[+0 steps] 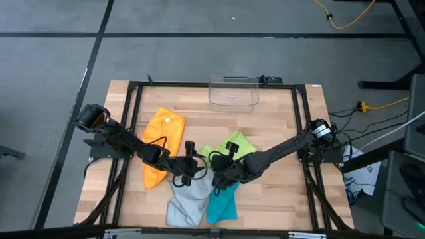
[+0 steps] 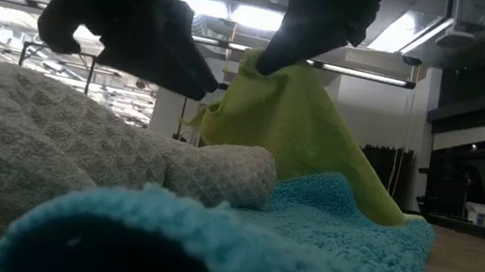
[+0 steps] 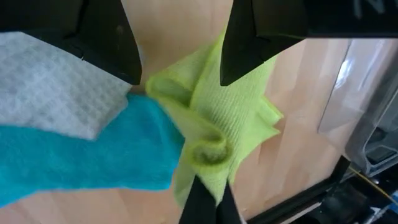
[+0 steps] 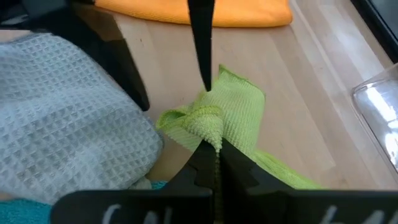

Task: Fold microfiber towels
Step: Fold the green microfiber towel

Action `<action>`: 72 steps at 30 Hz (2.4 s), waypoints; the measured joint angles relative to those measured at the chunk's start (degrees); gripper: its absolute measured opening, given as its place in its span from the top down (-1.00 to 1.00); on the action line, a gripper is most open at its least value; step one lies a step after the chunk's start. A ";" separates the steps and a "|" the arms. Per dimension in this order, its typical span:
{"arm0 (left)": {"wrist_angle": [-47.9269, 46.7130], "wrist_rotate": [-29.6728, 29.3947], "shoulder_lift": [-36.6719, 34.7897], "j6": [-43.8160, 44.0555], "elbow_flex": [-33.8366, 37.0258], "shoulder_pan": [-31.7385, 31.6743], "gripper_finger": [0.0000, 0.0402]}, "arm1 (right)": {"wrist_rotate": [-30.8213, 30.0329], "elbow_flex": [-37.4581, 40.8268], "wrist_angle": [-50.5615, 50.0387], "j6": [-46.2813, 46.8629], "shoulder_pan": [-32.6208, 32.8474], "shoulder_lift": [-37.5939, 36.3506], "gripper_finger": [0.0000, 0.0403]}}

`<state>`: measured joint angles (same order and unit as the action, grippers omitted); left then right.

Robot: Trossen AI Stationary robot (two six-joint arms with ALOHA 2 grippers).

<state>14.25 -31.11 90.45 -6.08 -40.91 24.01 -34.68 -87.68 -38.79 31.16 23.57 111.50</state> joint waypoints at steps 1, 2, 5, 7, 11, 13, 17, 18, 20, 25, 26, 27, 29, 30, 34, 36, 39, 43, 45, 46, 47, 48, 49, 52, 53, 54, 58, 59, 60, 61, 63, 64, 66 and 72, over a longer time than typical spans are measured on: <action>0.80 -0.12 0.00 0.22 0.00 0.00 -0.06 | -0.01 0.00 0.00 0.00 0.00 0.01 0.98; 1.28 -1.10 0.00 0.46 0.00 0.00 -0.05 | -0.07 0.00 0.00 0.00 0.00 0.02 0.98; 1.98 -3.88 1.13 1.77 -0.06 -0.55 -0.05 | -0.20 0.00 0.09 0.04 0.00 0.00 0.98; 2.51 -4.63 2.34 2.47 0.00 -0.92 -0.04 | -0.20 0.00 0.09 0.07 0.00 0.00 0.98; 6.15 -4.42 6.07 2.79 -0.04 -1.66 -0.04 | -0.26 0.00 0.33 0.07 0.00 0.01 0.98; 6.21 -7.07 7.29 2.87 -0.04 -1.75 -0.04 | -0.28 0.00 0.31 0.07 0.01 0.02 0.98; 3.68 -16.77 7.78 6.30 -0.04 -1.77 -0.04 | -0.26 0.00 0.07 0.09 0.02 0.00 0.98; 3.15 -18.60 7.77 7.61 -0.04 -1.77 -0.04 | -0.26 0.00 0.04 0.09 0.02 0.00 0.98; 1.13 -20.57 7.34 9.20 -0.04 -1.77 -0.04 | -0.26 0.00 0.02 0.02 0.06 0.01 0.98; 0.15 -18.87 6.25 10.47 -0.02 -0.85 -0.04 | -0.26 0.00 -0.33 0.07 0.09 0.00 0.98; 0.28 -18.86 5.83 10.49 -0.02 -0.28 -0.04 | -0.26 0.00 -0.35 0.07 0.09 0.00 0.98; 0.43 -18.84 5.33 10.49 -0.02 0.42 -0.04 | -0.26 0.00 -0.34 0.07 0.09 0.00 0.98; 0.19 -18.68 3.95 10.28 -0.02 1.88 -0.04 | -0.26 0.00 -0.35 0.07 0.09 0.00 0.98; 0.61 -18.69 3.23 10.23 -0.04 2.49 -0.04 | -0.25 0.00 -0.34 0.07 0.09 0.00 0.98; 0.56 -14.17 2.32 10.30 -0.07 3.34 -0.04 | 0.05 0.00 -0.33 -0.13 0.09 0.00 0.98; 0.54 -9.59 2.32 11.25 -0.07 3.34 -0.04 | 0.60 0.00 -0.33 -0.40 0.14 0.01 0.98; 0.39 -6.97 2.36 14.13 -0.07 3.53 -0.04 | 4.04 0.02 0.37 -1.73 0.63 0.00 0.98; 0.35 -7.04 2.37 14.58 -0.07 3.96 -0.04 | 5.94 0.03 3.37 -4.24 2.04 -0.15 0.98; 0.34 -6.67 2.36 15.09 -0.07 3.96 -0.04 | 5.93 0.11 4.50 -4.22 2.66 -0.70 0.98; 0.32 -6.51 2.38 15.54 -0.07 3.96 -0.04 | 5.69 0.11 5.59 -3.71 2.91 -1.05 0.98; 0.34 -6.47 2.38 16.12 -0.07 4.09 -0.04 | 4.69 0.11 5.69 -2.84 3.20 -1.49 0.98; 0.36 -6.47 2.38 16.38 -0.07 4.19 -0.04 | 3.66 0.11 5.63 -2.10 3.44 -1.84 0.98; 0.35 -6.47 2.38 16.48 -0.07 4.36 -0.04 | 3.06 0.11 6.14 -1.57 3.76 -2.15 0.98; 0.14 -6.45 2.38 16.73 -0.07 5.17 -0.04 | 2.55 0.11 6.18 -1.37 4.89 -2.60 0.98; 0.03 -6.48 2.38 17.10 -0.07 5.48 -0.04 | 2.71 0.11 6.11 -1.44 5.23 -2.60 0.98; -0.08 -6.61 2.38 17.55 -0.07 5.70 -0.04 | 3.16 0.11 6.09 -1.48 5.54 -2.60 0.98; -0.14 -7.15 2.38 17.77 -0.07 6.55 -0.04 | 3.38 0.11 5.90 -1.38 6.46 -2.60 0.98; -0.14 -7.14 2.38 17.79 -0.07 6.60 -0.04 | 3.32 0.11 5.90 -1.38 6.66 -2.60 0.98; -0.13 -7.13 2.38 17.92 -0.07 6.60 -0.04 | 3.28 0.11 5.90 -1.38 6.74 -2.58 0.98; -0.13 -7.10 2.38 17.96 -0.07 6.60 -0.04 | 3.28 0.11 5.91 -1.31 6.80 -2.58 0.98; -0.12 -6.67 2.38 17.64 -0.07 6.55 -0.04 | 3.28 0.11 5.92 -1.29 6.86 -2.58 0.98; -0.12 -5.79 2.38 17.11 -0.07 6.54 -0.04 | 3.28 0.11 5.92 -1.29 6.86 -2.56 0.98; -0.12 -4.88 2.43 16.25 -0.07 6.56 -0.04 | 3.28 0.11 5.92 -1.31 6.86 -2.54 0.98; 0.01 -6.63 3.03 10.02 -0.07 5.86 -0.04 | 3.26 0.09 5.92 -1.44 6.84 -2.51 0.98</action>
<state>14.26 -37.75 93.49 3.94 -40.97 29.87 -31.42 -87.59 -32.87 29.71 30.41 108.99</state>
